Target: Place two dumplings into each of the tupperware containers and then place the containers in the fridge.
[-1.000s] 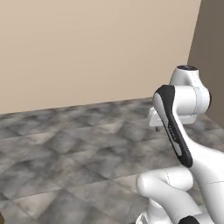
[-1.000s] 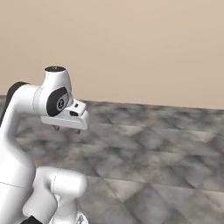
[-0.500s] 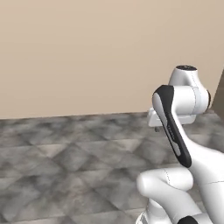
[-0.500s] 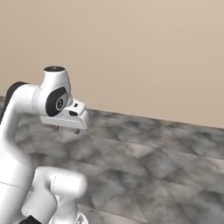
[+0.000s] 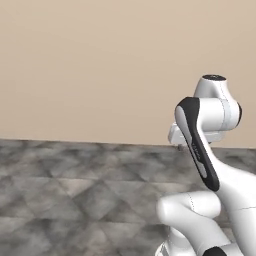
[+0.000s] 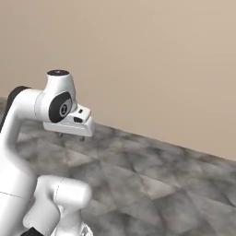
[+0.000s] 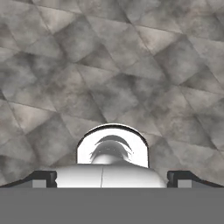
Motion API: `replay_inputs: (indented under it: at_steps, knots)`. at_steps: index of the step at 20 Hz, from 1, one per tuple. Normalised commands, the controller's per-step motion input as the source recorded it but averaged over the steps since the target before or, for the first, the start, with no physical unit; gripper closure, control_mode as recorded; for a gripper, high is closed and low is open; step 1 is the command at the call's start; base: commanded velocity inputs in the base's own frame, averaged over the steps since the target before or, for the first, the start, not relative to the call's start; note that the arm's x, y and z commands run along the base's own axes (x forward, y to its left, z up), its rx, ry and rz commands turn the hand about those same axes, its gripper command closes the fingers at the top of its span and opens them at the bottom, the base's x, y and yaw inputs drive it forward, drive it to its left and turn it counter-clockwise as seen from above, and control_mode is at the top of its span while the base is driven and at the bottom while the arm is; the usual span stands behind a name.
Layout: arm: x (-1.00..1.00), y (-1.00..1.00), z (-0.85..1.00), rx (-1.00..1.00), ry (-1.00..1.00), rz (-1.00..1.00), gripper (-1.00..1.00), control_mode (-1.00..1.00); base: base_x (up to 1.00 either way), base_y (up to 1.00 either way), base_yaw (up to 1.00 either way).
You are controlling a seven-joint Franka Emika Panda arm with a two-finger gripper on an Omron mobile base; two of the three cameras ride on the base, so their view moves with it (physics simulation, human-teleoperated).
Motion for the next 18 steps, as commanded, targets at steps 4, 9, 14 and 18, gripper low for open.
replay_inputs:
  at_steps: [4,9,14,18]
  knots:
    - [0.0,0.0,0.0,0.0,0.0,0.0,-1.0,1.0,1.0,-0.34,0.46]
    - [0.0,0.0,0.0,0.0,0.0,0.0,-1.0,1.0,1.0,-0.37,0.45]
    - [0.0,0.0,0.0,0.0,0.0,0.0,-1.0,1.0,1.0,-0.37,0.46]
    - [0.0,0.0,0.0,0.0,0.0,0.0,-1.0,1.0,1.0,-0.19,0.6]
